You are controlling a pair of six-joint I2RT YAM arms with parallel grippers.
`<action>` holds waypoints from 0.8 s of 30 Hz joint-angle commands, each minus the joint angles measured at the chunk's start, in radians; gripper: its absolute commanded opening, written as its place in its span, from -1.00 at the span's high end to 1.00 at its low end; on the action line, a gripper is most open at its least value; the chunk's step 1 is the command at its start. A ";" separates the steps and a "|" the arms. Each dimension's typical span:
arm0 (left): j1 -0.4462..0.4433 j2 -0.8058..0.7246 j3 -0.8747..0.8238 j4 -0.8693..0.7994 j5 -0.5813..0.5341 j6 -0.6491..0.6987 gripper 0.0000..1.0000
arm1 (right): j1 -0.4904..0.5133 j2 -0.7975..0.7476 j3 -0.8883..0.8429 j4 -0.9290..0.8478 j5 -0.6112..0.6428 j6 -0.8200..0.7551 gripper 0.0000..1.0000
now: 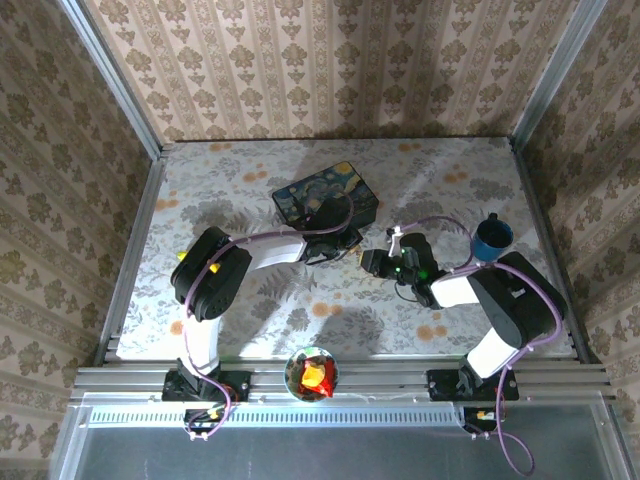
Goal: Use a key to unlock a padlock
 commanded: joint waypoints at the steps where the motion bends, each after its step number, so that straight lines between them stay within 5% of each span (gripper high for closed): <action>1: -0.001 -0.015 -0.002 0.000 0.095 -0.032 1.00 | 0.012 0.022 0.026 0.071 -0.024 0.022 0.54; 22: -0.018 -0.004 0.004 0.016 0.119 -0.040 1.00 | 0.019 0.067 0.068 0.126 -0.036 0.066 0.68; 24: -0.017 -0.003 0.004 0.028 0.124 -0.038 1.00 | 0.018 0.079 0.063 0.147 -0.037 0.080 0.89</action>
